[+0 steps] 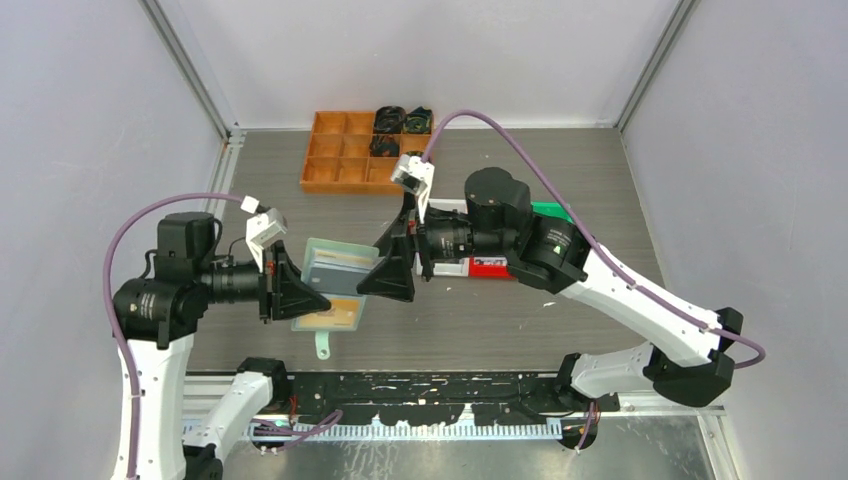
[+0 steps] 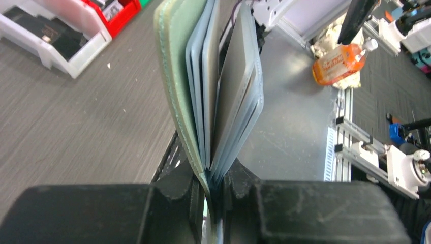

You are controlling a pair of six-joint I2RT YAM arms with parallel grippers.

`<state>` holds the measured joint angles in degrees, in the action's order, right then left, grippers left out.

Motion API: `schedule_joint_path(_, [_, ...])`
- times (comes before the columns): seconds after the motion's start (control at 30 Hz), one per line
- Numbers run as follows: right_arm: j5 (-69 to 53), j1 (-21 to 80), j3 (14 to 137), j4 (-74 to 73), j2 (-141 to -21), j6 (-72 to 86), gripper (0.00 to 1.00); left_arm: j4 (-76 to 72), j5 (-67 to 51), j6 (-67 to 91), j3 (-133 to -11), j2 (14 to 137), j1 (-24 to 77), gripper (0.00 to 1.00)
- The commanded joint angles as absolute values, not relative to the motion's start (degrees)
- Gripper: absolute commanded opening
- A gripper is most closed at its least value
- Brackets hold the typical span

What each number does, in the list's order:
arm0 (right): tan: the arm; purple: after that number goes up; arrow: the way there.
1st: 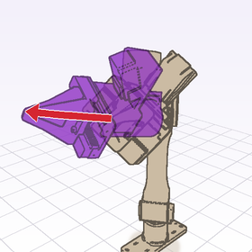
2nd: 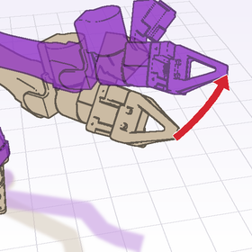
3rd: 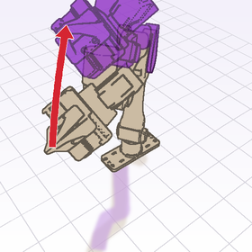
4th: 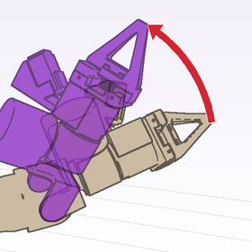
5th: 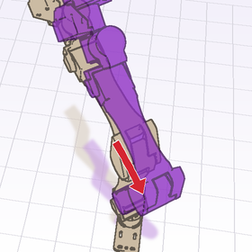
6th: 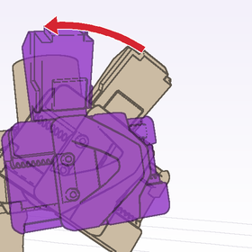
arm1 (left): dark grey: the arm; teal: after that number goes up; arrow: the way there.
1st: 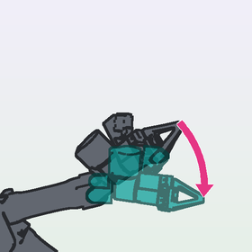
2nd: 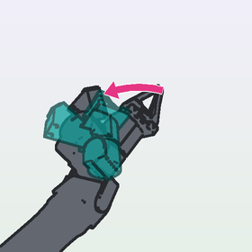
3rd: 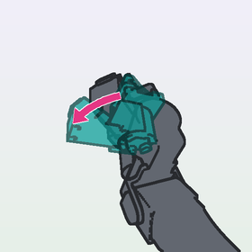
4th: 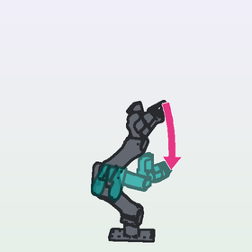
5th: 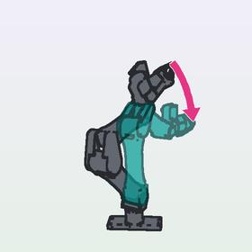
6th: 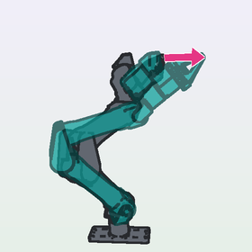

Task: Take the credit cards out of the card holder
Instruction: Remove the credit card from the card holder.

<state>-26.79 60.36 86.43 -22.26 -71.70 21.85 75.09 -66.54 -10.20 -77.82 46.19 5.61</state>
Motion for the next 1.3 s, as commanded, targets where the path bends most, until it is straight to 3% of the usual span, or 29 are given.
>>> schedule_joint_path(0.0, [-30.0,60.2,91.8,-31.5,-75.2,11.8,0.94,83.9,-66.7,-22.9,-77.9,47.4,5.8,0.0])
schedule_joint_path(0.13, [-30.7,60.2,95.0,-34.2,-79.4,8.6,1.0,86.2,-65.5,-26.9,-77.8,48.0,5.9,0.0])
schedule_joint_path(0.43, [-37.8,60.2,96.5,-30.1,-84.0,7.4,0.97,92.6,-64.1,-34.9,-79.3,50.3,6.2,0.0])
schedule_joint_path(0.53, [-40.5,60.2,96.9,-28.9,-84.7,8.6,0.89,93.3,-63.1,-36.0,-79.4,50.5,6.2,0.0])
schedule_joint_path(0.73, [-42.8,60.3,99.1,-31.0,-87.1,10.1,0.64,92.9,-62.5,-36.0,-79.8,51.8,6.3,0.0])
schedule_joint_path(0.87, [-41.9,61.2,99.3,-31.8,-87.9,9.3,0.65,92.9,-62.4,-35.9,-80.7,53.0,6.2,0.0])
schedule_joint_path(0.97, [-39.4,61.9,99.7,-31.9,-88.2,8.2,0.73,93.0,-62.3,-35.8,-81.0,53.4,6.2,0.0])
schedule_joint_path(1.03, [-36.5,62.2,100.3,-32.0,-88.7,7.6,0.71,93.0,-62.3,-35.7,-81.0,53.7,6.3,0.0])
schedule_joint_path(1.13, [-35.0,62.3,101.4,-31.1,-89.7,8.5,0.51,92.6,-62.2,-35.1,-81.0,53.4,6.3,0.0])
schedule_joint_path(1.17, [-34.6,62.4,101.5,-30.0,-89.9,9.6,0.31,92.2,-62.1,-34.5,-81.0,53.3,6.3,0.03])
schedule_joint_path(1.2, [-33.3,62.4,101.7,-29.2,-89.9,10.4,0.15,91.4,-61.9,-33.6,-81.0,53.3,6.3,0.1])
schedule_joint_path(1.23, [-31.5,62.3,101.4,-28.4,-89.5,11.1,0.03,90.4,-61.6,-32.3,-80.9,53.2,6.2,0.24])
schedule_joint_path(1.27, [-29.6,62.1,101.0,-27.3,-88.9,12.1,0.01,89.2,-61.4,-30.5,-80.9,53.1,6.2,0.4])
